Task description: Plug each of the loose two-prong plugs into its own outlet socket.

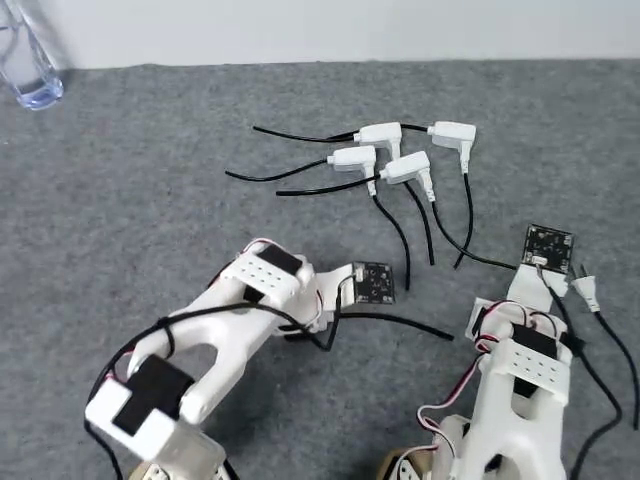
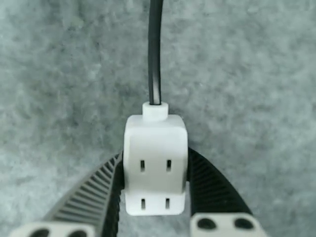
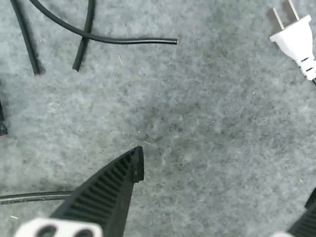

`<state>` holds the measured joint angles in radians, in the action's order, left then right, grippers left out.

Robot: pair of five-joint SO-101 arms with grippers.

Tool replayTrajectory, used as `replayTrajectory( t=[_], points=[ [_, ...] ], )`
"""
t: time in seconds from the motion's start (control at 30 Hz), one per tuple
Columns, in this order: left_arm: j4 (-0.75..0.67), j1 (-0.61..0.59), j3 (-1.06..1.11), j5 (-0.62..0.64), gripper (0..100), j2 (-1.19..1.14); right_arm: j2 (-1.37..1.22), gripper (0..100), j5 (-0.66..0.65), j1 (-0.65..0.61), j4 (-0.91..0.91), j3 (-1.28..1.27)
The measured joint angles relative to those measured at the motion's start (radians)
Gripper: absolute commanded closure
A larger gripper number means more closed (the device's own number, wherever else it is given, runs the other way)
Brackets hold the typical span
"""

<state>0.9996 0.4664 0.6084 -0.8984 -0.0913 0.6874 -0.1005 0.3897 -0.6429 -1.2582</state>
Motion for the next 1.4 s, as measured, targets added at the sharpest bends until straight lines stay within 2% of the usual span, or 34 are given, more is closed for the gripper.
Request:
replayTrajectory(
  t=[0.17, 0.37, 0.5, 0.63, 0.87, 0.97, 1.17, 1.4],
  points=[
    [0.003, -0.035, -0.052, 0.037, 98, -0.048, 0.0, 51.5, 0.0, 0.0, 0.0, 0.0],
    [0.014, -0.06, -0.112, 0.115, 75, -0.051, 0.0, 51.5, -0.002, -0.002, 0.0, 0.0],
    [0.107, -0.068, -0.198, 0.219, 77, -0.051, 0.0, 51.5, -0.006, -0.003, 0.0, 0.0],
    [0.173, -0.068, -0.233, 0.221, 77, -0.051, 0.0, 51.5, -0.008, -0.003, 0.0, 0.0],
    [0.183, -0.069, -0.236, 0.221, 77, -0.051, 0.0, 51.5, -0.009, -0.02, 0.0, 0.0],
    [0.183, -0.104, -0.233, 0.21, 77, -0.051, 0.0, 51.5, -0.009, -0.02, 0.0, 0.0],
    [0.094, -0.166, -0.118, 0.15, 77, -0.051, 0.0, 51.5, -0.009, -0.02, 0.0, 0.0],
    [0.006, -0.193, -0.115, 0.141, 77, -0.051, 0.0, 51.5, -0.009, -0.02, 0.0, 0.0]
  ],
)
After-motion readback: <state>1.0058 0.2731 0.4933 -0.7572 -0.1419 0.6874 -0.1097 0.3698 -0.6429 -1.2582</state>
